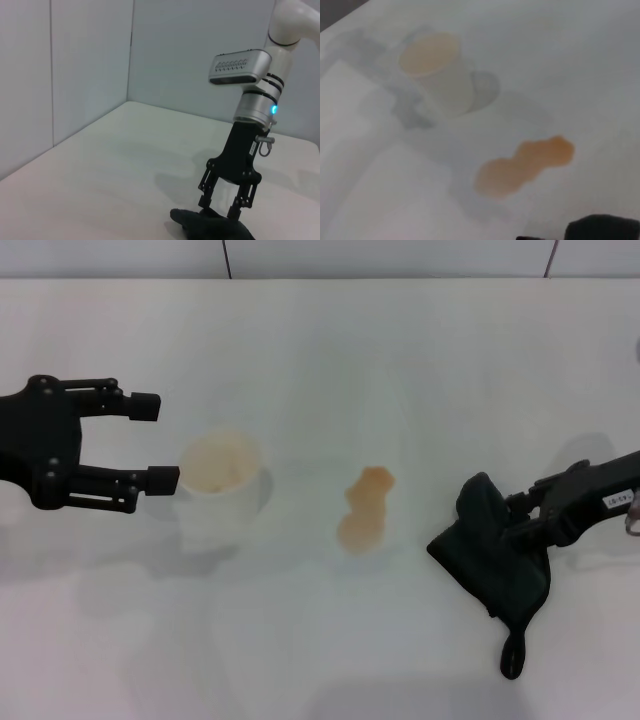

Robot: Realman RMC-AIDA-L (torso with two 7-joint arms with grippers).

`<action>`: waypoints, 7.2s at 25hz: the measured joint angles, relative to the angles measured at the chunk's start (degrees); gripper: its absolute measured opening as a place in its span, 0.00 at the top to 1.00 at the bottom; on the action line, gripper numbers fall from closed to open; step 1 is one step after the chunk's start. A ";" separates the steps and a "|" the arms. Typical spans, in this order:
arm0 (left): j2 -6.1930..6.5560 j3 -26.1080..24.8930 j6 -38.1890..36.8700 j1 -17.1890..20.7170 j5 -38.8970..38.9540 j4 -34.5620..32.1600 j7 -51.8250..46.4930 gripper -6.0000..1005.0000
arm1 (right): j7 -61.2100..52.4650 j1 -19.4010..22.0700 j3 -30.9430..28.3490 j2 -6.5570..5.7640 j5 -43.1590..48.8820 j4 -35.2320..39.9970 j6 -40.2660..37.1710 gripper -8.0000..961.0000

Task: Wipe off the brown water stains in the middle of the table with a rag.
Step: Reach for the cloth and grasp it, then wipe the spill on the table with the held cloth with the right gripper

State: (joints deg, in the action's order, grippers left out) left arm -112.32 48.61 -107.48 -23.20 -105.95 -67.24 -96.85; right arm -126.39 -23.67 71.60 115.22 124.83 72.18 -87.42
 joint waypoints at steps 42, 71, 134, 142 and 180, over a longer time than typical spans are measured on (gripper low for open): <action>-0.44 -0.01 1.89 -0.80 -1.63 0.00 0.73 0.14 | 0.00 0.22 7.39 0.18 3.14 -1.72 10.22 0.41; -0.49 -0.01 2.99 -1.38 -2.89 0.12 1.65 0.14 | -1.61 1.00 9.56 0.18 3.20 0.53 9.78 0.77; -2.84 0.08 3.07 -1.42 -2.94 0.18 5.01 0.14 | -8.08 -14.72 27.01 0.36 -5.95 -9.74 21.77 0.93; -3.55 0.08 3.69 -1.28 -2.94 0.49 5.01 0.14 | -8.00 -16.31 24.92 0.35 -3.23 -13.69 26.22 0.93; -4.38 0.02 5.34 -1.76 -4.75 1.08 6.46 0.14 | -8.25 -17.64 26.14 0.82 -5.95 -12.19 19.66 0.93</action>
State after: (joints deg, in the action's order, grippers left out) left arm -116.70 48.63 -102.15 -24.97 -110.70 -66.16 -90.39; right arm -134.63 -41.31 97.75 116.04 118.88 59.99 -67.76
